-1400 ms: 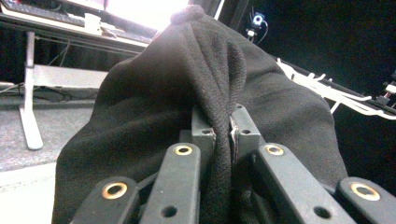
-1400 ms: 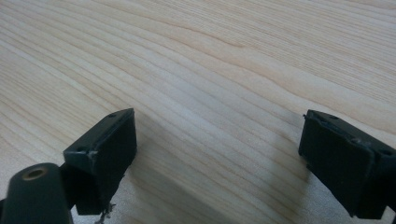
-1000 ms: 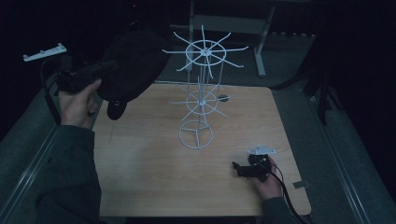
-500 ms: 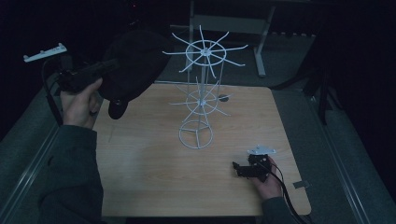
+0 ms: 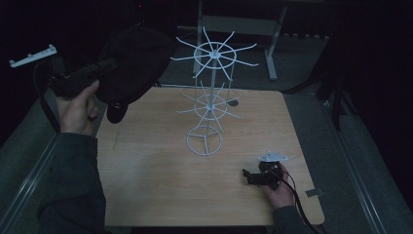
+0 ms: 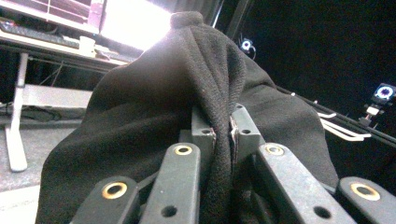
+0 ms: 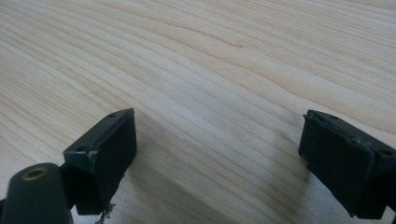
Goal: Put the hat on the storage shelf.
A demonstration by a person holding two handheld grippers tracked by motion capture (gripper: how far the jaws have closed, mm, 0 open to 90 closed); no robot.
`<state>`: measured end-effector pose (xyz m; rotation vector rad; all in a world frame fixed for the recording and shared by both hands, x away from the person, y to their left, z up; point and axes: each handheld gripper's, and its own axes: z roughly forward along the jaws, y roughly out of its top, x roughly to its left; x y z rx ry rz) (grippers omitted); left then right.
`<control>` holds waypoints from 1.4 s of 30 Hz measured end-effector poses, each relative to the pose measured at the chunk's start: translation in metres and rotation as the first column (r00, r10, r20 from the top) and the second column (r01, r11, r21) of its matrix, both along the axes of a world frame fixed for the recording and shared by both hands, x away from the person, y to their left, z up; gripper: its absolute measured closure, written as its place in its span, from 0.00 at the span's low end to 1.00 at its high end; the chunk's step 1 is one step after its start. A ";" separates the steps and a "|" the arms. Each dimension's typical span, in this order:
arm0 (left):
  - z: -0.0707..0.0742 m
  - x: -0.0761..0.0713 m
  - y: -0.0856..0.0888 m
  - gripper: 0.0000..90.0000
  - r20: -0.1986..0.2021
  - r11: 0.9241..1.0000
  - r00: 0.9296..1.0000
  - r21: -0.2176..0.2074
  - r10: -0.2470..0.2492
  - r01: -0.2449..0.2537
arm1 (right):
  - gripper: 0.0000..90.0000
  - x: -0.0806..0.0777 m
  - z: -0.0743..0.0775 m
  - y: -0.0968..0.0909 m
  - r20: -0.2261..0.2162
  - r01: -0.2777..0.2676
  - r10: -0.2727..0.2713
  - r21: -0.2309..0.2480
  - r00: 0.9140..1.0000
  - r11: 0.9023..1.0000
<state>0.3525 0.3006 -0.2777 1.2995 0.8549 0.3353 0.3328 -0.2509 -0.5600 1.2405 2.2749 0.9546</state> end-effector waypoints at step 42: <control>-0.035 0.010 -0.044 0.92 -0.070 0.973 0.982 0.137 -0.177 0.185 | 0.12 0.000 0.000 0.000 -0.001 0.000 0.000 0.000 1.000 1.000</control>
